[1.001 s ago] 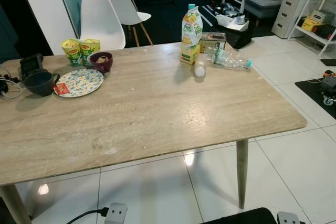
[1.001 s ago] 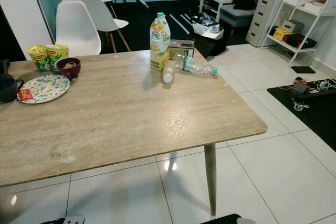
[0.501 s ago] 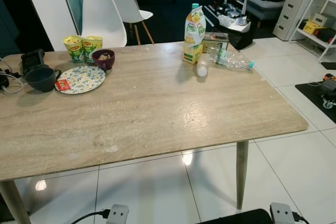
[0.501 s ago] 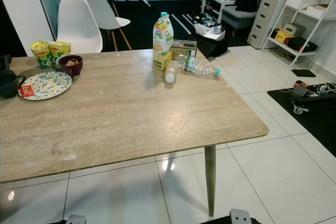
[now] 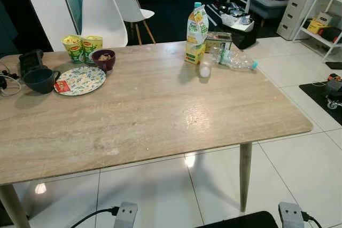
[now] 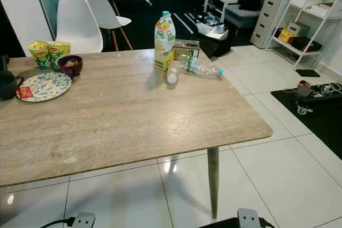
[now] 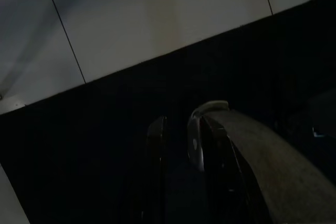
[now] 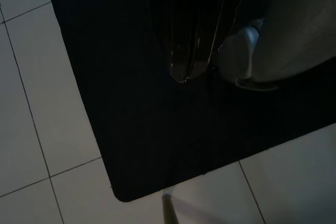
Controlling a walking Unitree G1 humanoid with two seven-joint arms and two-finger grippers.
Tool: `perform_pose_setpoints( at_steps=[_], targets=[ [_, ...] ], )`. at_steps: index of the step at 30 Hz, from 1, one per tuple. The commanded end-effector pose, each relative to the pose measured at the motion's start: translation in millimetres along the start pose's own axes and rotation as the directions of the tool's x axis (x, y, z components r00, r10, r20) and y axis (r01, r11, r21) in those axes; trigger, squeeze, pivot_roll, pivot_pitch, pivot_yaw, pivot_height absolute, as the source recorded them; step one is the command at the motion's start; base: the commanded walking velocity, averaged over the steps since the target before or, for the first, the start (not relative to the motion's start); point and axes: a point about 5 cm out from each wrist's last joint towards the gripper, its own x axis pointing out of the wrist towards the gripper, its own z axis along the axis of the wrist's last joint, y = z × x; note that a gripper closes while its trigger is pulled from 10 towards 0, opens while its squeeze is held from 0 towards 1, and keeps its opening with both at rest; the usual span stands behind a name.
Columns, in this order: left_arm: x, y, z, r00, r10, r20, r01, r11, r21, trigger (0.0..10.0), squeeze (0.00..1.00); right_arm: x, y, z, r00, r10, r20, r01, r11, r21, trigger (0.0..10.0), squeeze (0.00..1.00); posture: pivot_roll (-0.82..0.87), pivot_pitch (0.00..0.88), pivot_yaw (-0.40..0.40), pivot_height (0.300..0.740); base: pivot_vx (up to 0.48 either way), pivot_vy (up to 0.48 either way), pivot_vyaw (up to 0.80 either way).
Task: Restocking fridge
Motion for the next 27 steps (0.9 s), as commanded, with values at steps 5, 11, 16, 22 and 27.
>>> perform_pose_setpoints(
  at_steps=[5,11,16,22,27],
  targets=[
    [0.1,-3.1,-2,1.0,-0.015,-0.016,0.015,1.0,0.017,10.0,0.0,0.0,1.5,-2,1.0,-0.001,-0.014,0.001,1.0,-0.021,10.0,0.0,0.01,0.0,-0.053,0.74,0.0,0.0,0.0],
    [-1.0,-9.1,-10,0.999,-0.041,-0.035,0.043,0.998,0.05,10.0,0.0,-1.3,4.7,-13,0.999,0.008,-0.041,-0.011,0.998,-0.056,10.0,0.0,0.0,0.0,-0.051,0.74,0.0,0.0,0.0],
    [-1.9,-14.5,-16,0.997,-0.066,-0.048,0.071,0.993,0.095,10.0,0.0,-2.3,7.4,-20,0.998,0.012,-0.063,-0.02,0.993,-0.12,10.0,0.0,0.01,0.0,-0.047,0.74,0.0,0.0,0.0],
    [-2.1,-14.0,-16,0.997,-0.065,-0.049,0.069,0.994,0.089,10.0,0.0,-2.4,7.5,-21,0.998,0.012,-0.067,-0.022,0.99,-0.139,10.0,0.0,0.01,0.0,-0.048,0.74,0.0,0.0,0.0],
    [-1.1,-11.6,-11,0.997,-0.059,-0.039,0.063,0.993,0.103,10.0,0.0,-1.9,7.9,-20,0.997,0.008,-0.074,-0.021,0.986,-0.167,10.0,0.0,0.0,0.0,-0.042,0.74,0.0,0.0,0.0]
  ],
)
